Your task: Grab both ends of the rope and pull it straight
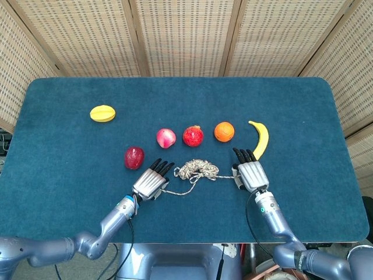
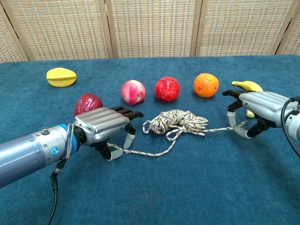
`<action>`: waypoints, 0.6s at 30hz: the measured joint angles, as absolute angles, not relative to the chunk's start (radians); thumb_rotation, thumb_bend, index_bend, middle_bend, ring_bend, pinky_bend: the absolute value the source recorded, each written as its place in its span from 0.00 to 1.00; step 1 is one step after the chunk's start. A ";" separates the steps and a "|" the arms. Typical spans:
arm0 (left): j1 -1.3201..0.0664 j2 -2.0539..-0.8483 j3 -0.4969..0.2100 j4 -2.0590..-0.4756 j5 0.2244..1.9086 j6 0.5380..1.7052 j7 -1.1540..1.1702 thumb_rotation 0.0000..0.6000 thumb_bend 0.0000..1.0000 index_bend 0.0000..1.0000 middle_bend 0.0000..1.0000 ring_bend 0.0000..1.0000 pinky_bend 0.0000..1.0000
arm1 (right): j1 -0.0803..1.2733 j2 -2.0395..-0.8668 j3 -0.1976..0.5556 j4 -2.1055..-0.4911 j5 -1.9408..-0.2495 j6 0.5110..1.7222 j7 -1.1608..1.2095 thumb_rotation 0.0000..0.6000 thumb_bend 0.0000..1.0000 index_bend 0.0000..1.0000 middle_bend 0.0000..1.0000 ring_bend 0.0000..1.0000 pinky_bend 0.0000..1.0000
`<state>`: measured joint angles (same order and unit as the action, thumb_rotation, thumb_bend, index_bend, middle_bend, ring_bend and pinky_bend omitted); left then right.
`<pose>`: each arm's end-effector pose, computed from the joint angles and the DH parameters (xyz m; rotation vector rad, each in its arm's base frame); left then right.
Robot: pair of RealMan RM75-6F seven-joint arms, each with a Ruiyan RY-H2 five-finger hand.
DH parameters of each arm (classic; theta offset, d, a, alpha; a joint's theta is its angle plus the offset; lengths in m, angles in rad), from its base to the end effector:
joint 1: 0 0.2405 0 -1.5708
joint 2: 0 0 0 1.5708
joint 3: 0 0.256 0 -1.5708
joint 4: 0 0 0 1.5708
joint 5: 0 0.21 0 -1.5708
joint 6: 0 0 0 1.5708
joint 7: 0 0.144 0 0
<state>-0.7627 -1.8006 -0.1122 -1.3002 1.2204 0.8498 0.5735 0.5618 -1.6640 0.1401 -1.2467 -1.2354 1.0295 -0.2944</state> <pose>-0.1265 0.3045 -0.1083 -2.1790 -0.6897 -0.7643 -0.2251 -0.3204 -0.0320 1.7525 -0.9312 0.8158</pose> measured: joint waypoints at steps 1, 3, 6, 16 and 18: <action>-0.765 -1.802 -0.112 -1.299 1.216 0.847 0.576 1.00 0.38 0.51 0.00 0.00 0.00 | 0.562 -1.663 0.140 -1.247 -1.236 1.029 -0.293 1.00 0.43 0.73 0.00 0.00 0.00; -0.770 -1.804 -0.112 -1.297 1.205 0.844 0.581 1.00 0.39 0.53 0.00 0.00 0.00 | 0.562 -1.662 0.140 -1.249 -1.237 1.030 -0.291 1.00 0.43 0.73 0.00 0.00 0.00; -0.775 -1.807 -0.110 -1.299 1.197 0.842 0.580 1.00 0.43 0.61 0.00 0.00 0.00 | 0.561 -1.661 0.141 -1.250 -1.239 1.031 -0.288 1.00 0.43 0.73 0.00 0.00 0.00; -0.778 -1.792 -0.094 -1.316 1.200 0.856 0.583 1.00 0.61 0.73 0.00 0.00 0.00 | 0.560 -1.658 0.140 -1.254 -1.244 1.036 -0.285 1.00 0.43 0.73 0.00 0.00 0.00; -0.776 -1.783 -0.093 -1.328 1.210 0.869 0.575 1.00 0.62 0.75 0.00 0.00 0.00 | 0.560 -1.657 0.140 -1.255 -1.246 1.038 -0.285 1.00 0.43 0.74 0.00 0.00 0.00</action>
